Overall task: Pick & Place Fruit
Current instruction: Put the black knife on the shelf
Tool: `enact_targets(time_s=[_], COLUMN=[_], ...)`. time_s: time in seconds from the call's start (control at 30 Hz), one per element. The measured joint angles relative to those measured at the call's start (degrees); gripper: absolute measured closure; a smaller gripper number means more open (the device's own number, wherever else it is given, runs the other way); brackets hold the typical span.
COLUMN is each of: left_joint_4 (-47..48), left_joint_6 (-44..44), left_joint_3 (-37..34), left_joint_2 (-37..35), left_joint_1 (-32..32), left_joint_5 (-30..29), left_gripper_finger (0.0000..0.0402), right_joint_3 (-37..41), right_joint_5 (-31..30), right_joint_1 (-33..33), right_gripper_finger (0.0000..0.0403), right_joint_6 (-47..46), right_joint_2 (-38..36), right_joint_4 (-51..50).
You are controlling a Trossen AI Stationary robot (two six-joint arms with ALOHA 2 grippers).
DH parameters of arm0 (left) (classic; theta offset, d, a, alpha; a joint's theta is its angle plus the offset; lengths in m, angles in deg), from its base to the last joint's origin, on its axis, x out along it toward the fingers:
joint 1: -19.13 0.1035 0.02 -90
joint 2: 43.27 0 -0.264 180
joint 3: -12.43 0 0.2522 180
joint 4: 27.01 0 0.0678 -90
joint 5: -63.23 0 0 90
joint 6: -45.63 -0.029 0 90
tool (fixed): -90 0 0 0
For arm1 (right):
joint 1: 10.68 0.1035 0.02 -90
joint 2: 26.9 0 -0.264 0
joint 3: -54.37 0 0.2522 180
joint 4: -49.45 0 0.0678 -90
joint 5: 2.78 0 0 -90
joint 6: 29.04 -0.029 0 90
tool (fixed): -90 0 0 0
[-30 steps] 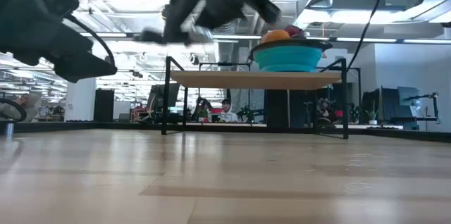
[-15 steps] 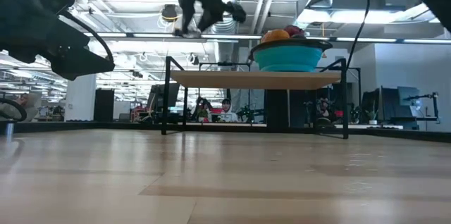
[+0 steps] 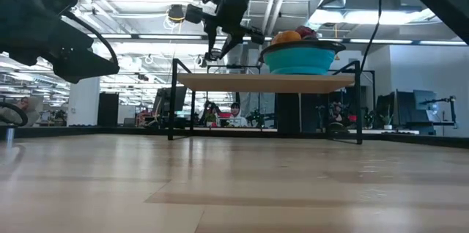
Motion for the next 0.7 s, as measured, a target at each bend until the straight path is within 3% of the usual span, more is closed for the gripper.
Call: enact_targets(time_s=[0.7], left_joint_4=[-0.40], left_joint_6=[0.00], left_joint_3=[0.00], left_joint_2=[0.02], left_joint_1=[0.00], left_joint_5=[0.20], left_gripper_finger=[0.0065], right_joint_3=[4.60], right_joint_5=[-0.26], right_joint_1=[-0.39], right_gripper_finger=[0.0304], right_joint_6=[-2.81], right_joint_2=[0.13], right_joint_4=[4.00])
